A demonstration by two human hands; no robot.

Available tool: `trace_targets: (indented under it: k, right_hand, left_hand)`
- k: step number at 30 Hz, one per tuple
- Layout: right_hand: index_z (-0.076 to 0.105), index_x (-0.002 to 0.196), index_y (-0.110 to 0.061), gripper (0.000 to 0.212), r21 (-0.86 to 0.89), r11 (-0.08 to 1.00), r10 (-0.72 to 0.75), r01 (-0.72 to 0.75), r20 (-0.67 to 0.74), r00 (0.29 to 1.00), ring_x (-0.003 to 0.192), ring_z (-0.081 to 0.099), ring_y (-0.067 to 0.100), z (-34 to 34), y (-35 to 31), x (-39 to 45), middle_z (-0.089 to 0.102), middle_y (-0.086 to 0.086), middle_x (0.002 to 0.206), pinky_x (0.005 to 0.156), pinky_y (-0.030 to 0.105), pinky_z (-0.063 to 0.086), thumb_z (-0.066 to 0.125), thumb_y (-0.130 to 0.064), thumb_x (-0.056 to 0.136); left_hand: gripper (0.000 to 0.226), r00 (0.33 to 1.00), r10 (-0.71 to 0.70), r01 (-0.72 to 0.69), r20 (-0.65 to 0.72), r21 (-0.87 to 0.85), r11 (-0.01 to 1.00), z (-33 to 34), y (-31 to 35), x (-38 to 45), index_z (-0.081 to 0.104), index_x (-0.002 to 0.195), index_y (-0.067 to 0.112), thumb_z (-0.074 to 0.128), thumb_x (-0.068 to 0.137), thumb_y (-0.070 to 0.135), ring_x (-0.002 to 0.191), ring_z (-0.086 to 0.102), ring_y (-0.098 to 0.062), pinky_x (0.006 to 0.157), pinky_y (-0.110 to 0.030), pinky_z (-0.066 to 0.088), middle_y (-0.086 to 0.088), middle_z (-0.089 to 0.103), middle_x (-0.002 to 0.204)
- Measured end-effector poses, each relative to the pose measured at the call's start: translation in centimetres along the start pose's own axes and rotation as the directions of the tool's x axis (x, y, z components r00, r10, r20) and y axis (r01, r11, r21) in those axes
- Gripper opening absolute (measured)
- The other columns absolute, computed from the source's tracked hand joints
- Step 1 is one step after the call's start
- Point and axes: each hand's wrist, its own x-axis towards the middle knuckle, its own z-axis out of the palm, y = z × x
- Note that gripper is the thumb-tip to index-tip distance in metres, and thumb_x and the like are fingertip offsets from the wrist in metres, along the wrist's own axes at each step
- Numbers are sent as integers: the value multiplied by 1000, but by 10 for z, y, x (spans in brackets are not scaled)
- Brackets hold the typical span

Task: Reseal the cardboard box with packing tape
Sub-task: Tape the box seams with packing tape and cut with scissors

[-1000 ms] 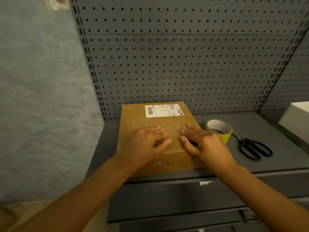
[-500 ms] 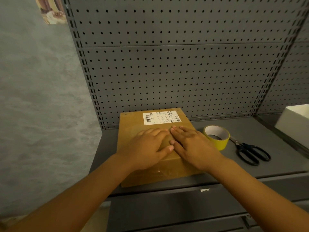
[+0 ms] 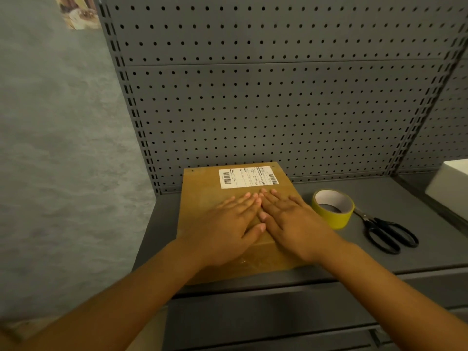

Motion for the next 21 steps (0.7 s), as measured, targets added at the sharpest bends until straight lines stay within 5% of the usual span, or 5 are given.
trace_targets:
  k: [8, 11, 15, 18, 21]
  right_hand:
    - [5, 154, -22, 61, -7, 1000, -8, 8, 45, 999, 147, -2, 7, -3, -2, -7, 4, -6, 161, 119, 32, 0, 9, -51, 100]
    - [9, 153, -22, 79, -19, 1000, 8, -9, -56, 998, 147, -1, 7, 1, -1, -12, 8, -6, 160, 118, 30, 0, -10, -62, 88]
    - [11, 153, -22, 71, 4, 1000, 16, -16, -59, 998, 147, 1, 7, 7, 0, -17, 10, -7, 160, 119, 32, 2, -1, -59, 94]
    - [16, 152, -23, 90, -46, 999, 2, -7, -94, 996, 147, 5, 6, 4, -2, -16, 15, -7, 159, 118, 30, 5, -18, -67, 81]
    - [27, 150, -24, 66, -27, 999, 40, -41, -39, 998, 144, 21, 9, -8, -6, -12, 25, -7, 157, 115, 29, 17, 12, -57, 95]
  left_hand:
    - [61, 999, 4, -4, -34, -21, 1000, -1, -1, -3, 7, 152, 26, 18, 98, 54, 144, -1, 0, 119, -25, -2, 9, 4, 160]
    - [59, 996, 25, -29, -85, -51, 998, -1, -2, -2, 10, 152, 28, 22, 99, 52, 141, -3, 5, 115, -19, -6, 13, 5, 158]
    - [56, 995, 33, -42, -89, -111, 993, 1, -2, -2, 16, 151, 27, 28, 100, 47, 139, 2, 7, 113, -16, -4, 12, 12, 158]
    - [54, 992, 25, -42, -123, -145, 989, 3, -1, -2, 23, 150, 25, 34, 100, 44, 143, 9, 2, 115, -16, 2, 9, 19, 157]
    - [46, 985, -30, -20, -172, -280, 960, -6, -6, 0, 42, 142, 24, 47, 97, 34, 138, 28, 1, 110, -13, 14, 10, 38, 149]
